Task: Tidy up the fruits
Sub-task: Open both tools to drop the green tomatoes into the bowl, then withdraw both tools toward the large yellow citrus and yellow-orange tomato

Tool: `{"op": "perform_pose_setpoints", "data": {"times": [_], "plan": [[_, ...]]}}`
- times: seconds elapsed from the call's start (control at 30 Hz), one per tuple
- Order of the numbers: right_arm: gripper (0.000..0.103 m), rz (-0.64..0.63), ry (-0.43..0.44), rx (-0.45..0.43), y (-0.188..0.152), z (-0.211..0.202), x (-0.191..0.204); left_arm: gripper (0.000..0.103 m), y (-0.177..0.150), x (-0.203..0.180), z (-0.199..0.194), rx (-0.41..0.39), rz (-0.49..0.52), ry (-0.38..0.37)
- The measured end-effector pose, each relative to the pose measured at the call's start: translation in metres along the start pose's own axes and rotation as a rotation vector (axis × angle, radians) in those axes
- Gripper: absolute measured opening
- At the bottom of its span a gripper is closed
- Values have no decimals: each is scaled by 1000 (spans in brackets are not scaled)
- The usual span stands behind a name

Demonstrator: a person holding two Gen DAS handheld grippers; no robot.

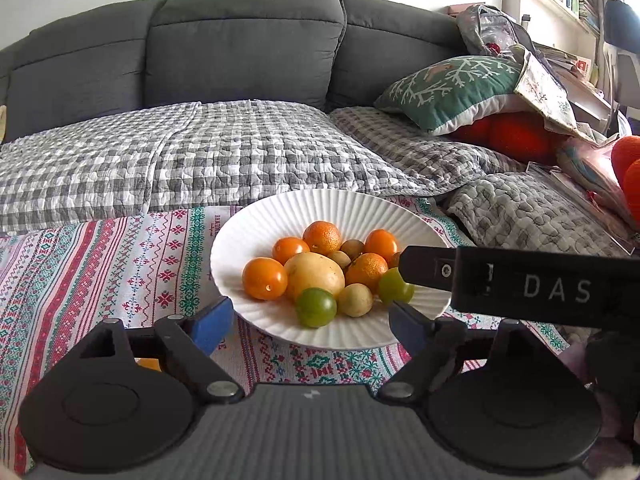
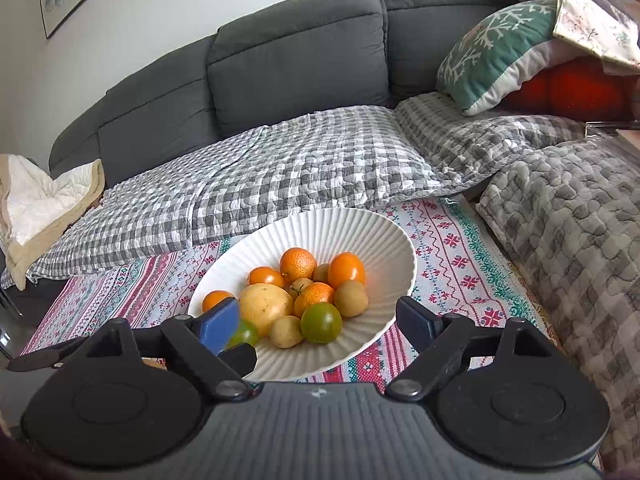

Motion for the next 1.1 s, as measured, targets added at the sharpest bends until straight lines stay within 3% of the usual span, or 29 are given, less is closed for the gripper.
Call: {"op": "perform_pose_setpoints", "data": {"times": [0.33, 0.83, 1.1], "plan": [[96, -38, -52, 11, -5, -26, 1, 93, -5, 9, -30, 8, -7, 35], [101, -20, -59, 60, -19, -53, 2, 93, -29, 40, -56, 83, -23, 57], [101, -90, -73, 89, -34, -54, 3, 93, -47, 57, -52, 114, 34, 100]]}}
Point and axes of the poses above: each gripper's, at about its wrist camera, not at the fingertips, and z roughly the way its jaws point, x to its left, y to its top, the point moved 2 cm from there along z, roughly the way its jaws point, and after that the axes turned 14 degrees about z, right-handed, at the moved point
